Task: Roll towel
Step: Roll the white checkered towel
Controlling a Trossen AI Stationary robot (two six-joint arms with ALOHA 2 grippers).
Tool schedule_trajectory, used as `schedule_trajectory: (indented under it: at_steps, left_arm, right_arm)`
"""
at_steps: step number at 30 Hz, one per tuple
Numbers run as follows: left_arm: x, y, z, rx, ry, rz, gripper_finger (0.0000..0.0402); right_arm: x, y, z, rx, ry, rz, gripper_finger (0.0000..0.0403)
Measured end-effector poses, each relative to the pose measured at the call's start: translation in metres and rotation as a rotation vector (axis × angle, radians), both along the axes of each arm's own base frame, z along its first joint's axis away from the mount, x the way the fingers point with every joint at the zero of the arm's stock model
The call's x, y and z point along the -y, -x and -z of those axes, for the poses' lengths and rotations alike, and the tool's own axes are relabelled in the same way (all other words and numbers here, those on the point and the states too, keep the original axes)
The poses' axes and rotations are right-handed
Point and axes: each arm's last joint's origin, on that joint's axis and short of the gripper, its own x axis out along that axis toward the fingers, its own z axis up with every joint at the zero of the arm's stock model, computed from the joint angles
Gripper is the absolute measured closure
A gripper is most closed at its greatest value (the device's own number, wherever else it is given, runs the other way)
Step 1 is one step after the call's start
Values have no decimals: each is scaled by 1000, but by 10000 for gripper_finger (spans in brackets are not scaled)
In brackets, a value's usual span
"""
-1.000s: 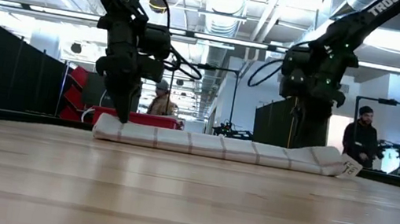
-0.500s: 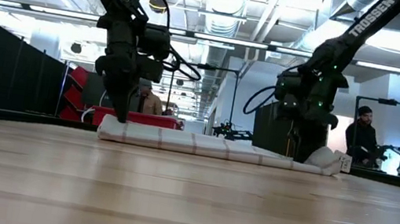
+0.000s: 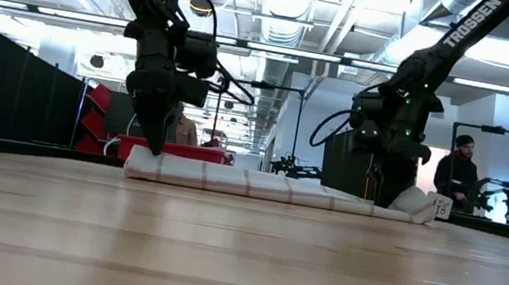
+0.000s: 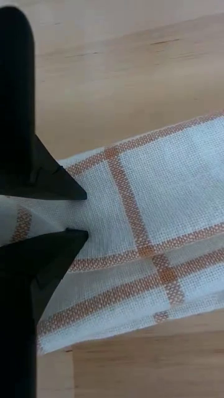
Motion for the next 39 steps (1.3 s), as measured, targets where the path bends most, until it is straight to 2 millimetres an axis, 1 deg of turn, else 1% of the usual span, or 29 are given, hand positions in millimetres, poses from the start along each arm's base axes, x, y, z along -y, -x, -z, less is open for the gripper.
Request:
schedule_trajectory:
  at_steps: [2, 3, 4, 6, 7, 8, 12, 16, 19, 22, 27, 30, 32, 34, 39]
  left_arm:
    - [3, 0, 7, -43, 9, 31, 257]
    - [4, -1, 9, -54, 11, 46, 275]
    - [5, -2, 10, -57, 10, 56, 299]
    - [5, -3, 10, -48, -2, 58, 361]
    - [1, -4, 8, -41, -11, 47, 377]
    - [-2, -4, 5, -33, -20, 34, 387]
    - [-21, -4, -9, 9, -64, -13, 394]
    - [-39, 3, -16, 29, -87, -45, 399]
    - [-51, 12, -12, 47, -107, -75, 399]
    - [-56, 20, -4, 53, -120, -75, 399]
    - [-58, 26, 6, 62, -148, -27, 394]
    - [-56, 27, 7, 48, -141, -6, 370]
    - [-55, 27, 4, 28, -124, -2, 346]
    - [-54, 27, -3, -6, -94, -2, 319]
    - [-50, 27, -34, -74, -22, -61, 252]
  right_arm:
    - [0, 0, 0, -1, -1, -1, 326]
    - [-1, 0, 0, -1, 0, -2, 326]
    - [-1, 0, 0, -2, -1, -2, 326]
    - [-1, -1, 0, -3, -2, -4, 326]
    - [-2, -1, 0, -4, -3, -6, 326]
    - [-2, -1, 0, -5, -4, -8, 326]
    - [-5, -2, 0, -12, -8, -23, 326]
    - [-6, -1, 0, -17, -21, -25, 326]
    - [-6, -1, 0, -13, -31, -29, 326]
    - [-6, -1, 0, -7, -30, -40, 326]
    - [-6, -1, 0, -4, -30, -49, 326]
    - [-6, -1, 0, -3, -30, -51, 326]
    - [-6, -1, 0, -4, -30, -51, 326]
    - [-7, -1, 0, -5, -32, -51, 326]
    - [-8, 2, -6, -6, -28, -41, 326]
